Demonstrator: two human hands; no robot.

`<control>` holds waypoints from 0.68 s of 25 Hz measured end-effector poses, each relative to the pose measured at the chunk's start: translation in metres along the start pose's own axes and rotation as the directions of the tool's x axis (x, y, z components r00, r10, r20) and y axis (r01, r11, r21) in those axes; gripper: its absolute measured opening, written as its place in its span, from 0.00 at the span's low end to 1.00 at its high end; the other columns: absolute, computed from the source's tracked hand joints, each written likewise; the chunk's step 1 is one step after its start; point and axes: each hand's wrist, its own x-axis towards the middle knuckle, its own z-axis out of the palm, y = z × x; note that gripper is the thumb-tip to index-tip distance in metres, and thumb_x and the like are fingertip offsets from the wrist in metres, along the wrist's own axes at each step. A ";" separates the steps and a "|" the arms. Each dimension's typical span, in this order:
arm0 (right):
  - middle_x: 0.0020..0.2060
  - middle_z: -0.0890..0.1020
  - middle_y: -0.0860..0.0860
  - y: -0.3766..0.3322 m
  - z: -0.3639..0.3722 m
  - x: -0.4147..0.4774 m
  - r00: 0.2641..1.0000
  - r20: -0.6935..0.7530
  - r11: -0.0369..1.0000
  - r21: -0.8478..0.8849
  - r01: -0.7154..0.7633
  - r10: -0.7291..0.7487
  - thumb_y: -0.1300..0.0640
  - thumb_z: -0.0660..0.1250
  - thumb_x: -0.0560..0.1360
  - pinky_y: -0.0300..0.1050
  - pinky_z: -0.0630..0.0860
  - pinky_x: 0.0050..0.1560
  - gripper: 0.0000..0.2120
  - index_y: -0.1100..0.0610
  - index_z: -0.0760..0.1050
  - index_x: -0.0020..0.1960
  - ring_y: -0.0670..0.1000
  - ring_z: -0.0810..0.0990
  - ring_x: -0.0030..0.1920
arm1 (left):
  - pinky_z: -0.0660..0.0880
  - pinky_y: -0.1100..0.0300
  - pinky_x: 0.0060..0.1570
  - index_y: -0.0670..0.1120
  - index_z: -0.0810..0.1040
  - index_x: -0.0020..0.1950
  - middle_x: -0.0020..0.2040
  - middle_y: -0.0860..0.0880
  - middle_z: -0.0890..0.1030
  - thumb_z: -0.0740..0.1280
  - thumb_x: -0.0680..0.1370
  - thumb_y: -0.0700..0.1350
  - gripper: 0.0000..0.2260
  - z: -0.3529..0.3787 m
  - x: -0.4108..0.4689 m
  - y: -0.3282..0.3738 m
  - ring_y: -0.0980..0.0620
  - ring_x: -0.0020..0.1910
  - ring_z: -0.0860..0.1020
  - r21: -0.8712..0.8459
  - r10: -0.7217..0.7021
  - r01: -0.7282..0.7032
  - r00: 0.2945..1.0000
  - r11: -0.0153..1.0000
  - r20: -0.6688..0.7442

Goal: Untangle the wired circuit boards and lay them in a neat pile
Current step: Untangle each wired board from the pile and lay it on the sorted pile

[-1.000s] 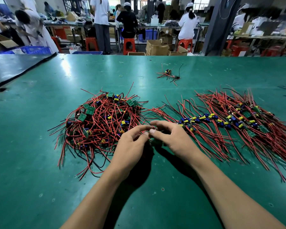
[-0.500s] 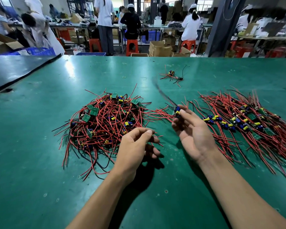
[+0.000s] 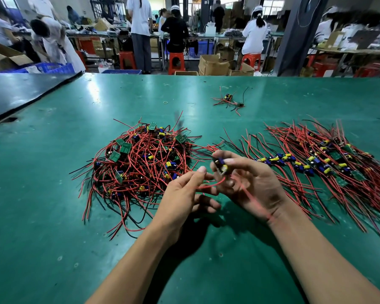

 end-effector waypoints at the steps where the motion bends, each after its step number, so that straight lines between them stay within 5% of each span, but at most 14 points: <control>1: 0.40 0.82 0.56 0.002 -0.002 0.002 0.999 -0.038 0.995 -0.100 0.002 -0.006 0.65 0.69 0.67 0.39 0.78 0.34 0.09 0.58 0.83 0.46 0.49 0.78 0.33 | 0.77 0.60 0.27 0.44 0.82 0.49 0.37 0.43 0.81 0.65 0.79 0.53 0.14 0.001 0.000 0.000 0.49 0.26 0.78 -0.026 -0.014 0.014 1.000 1.000 0.021; 6: 0.34 0.80 0.49 0.015 -0.004 0.007 0.978 -0.144 0.858 -0.510 0.056 -0.150 0.66 0.71 0.67 0.34 0.68 0.27 0.10 0.50 0.82 0.38 0.44 0.73 0.27 | 0.78 0.57 0.29 0.43 0.82 0.46 0.40 0.42 0.85 0.58 0.83 0.55 0.20 0.001 -0.004 -0.005 0.47 0.28 0.80 0.147 0.118 -0.122 0.992 0.982 0.039; 10: 0.34 0.79 0.49 0.016 -0.008 0.010 0.956 -0.229 0.878 -0.475 0.056 -0.184 0.66 0.73 0.71 0.34 0.69 0.28 0.12 0.49 0.81 0.38 0.43 0.73 0.28 | 0.77 0.58 0.29 0.43 0.81 0.47 0.38 0.42 0.82 0.62 0.82 0.49 0.13 0.001 -0.004 -0.006 0.47 0.28 0.79 0.150 0.146 -0.145 0.989 0.978 0.004; 13: 0.35 0.79 0.49 0.016 -0.007 0.008 0.970 -0.194 0.902 -0.429 0.048 -0.144 0.60 0.75 0.69 0.33 0.69 0.28 0.07 0.53 0.81 0.46 0.43 0.73 0.28 | 0.77 0.59 0.28 0.40 0.79 0.49 0.36 0.41 0.80 0.63 0.82 0.44 0.09 -0.001 -0.002 -0.006 0.47 0.28 0.78 0.129 0.116 -0.115 0.993 0.985 0.001; 17: 0.31 0.79 0.49 0.019 -0.007 0.008 0.954 -0.229 0.839 -0.542 0.038 -0.191 0.57 0.74 0.73 0.35 0.67 0.26 0.04 0.55 0.83 0.47 0.44 0.72 0.26 | 0.77 0.60 0.28 0.37 0.78 0.49 0.34 0.41 0.81 0.66 0.80 0.43 0.09 -0.001 -0.004 -0.006 0.47 0.27 0.79 0.168 0.084 -0.086 0.996 0.982 0.022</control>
